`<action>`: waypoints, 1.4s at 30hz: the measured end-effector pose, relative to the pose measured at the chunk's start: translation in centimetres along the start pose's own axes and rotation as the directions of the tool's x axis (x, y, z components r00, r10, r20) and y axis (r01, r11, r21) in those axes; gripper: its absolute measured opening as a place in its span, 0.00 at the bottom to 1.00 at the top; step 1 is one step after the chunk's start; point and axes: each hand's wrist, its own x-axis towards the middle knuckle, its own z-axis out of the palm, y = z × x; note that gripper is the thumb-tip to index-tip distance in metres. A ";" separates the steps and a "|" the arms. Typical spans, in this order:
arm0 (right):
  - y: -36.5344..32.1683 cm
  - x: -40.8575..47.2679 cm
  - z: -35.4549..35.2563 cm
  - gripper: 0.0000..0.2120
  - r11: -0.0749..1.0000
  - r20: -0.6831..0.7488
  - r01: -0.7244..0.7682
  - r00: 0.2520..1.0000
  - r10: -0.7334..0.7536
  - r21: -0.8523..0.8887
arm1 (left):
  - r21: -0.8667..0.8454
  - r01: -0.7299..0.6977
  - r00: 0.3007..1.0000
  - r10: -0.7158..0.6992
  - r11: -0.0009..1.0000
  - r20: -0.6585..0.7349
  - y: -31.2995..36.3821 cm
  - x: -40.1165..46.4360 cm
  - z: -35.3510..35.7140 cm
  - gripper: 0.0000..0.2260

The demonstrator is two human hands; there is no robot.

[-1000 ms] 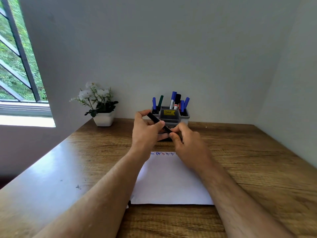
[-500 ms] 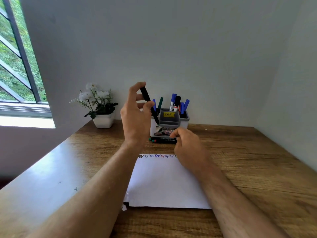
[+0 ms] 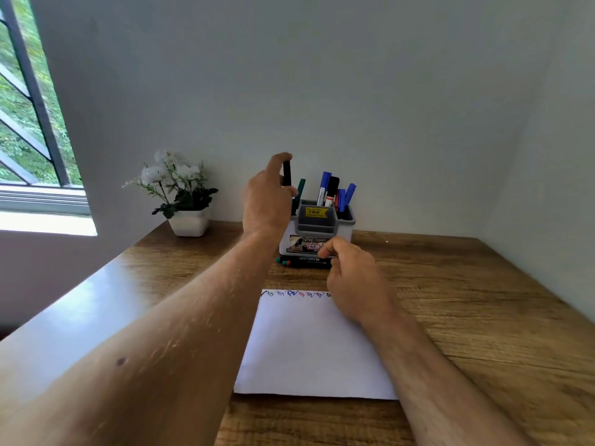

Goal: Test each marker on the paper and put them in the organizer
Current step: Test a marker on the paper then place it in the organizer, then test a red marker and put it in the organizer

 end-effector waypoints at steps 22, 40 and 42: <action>0.0 0.0 -1.0 0.12 0.984 -0.148 -0.153 0.979 0.139 -0.089 | 0.117 -0.173 0.982 0.163 0.978 0.094 2.0 -6.6 -2.3 0.23; 1.0 0.3 -0.4 0.24 0.938 0.130 -0.128 0.975 0.178 -0.321 | 0.007 0.080 0.982 -0.080 0.997 0.172 -1.0 -8.3 -2.0 0.16; 1.0 0.4 -0.5 0.24 0.937 0.111 -0.102 0.983 0.146 -0.333 | 0.018 0.079 0.978 -0.081 0.997 0.191 -0.9 -8.4 -1.9 0.16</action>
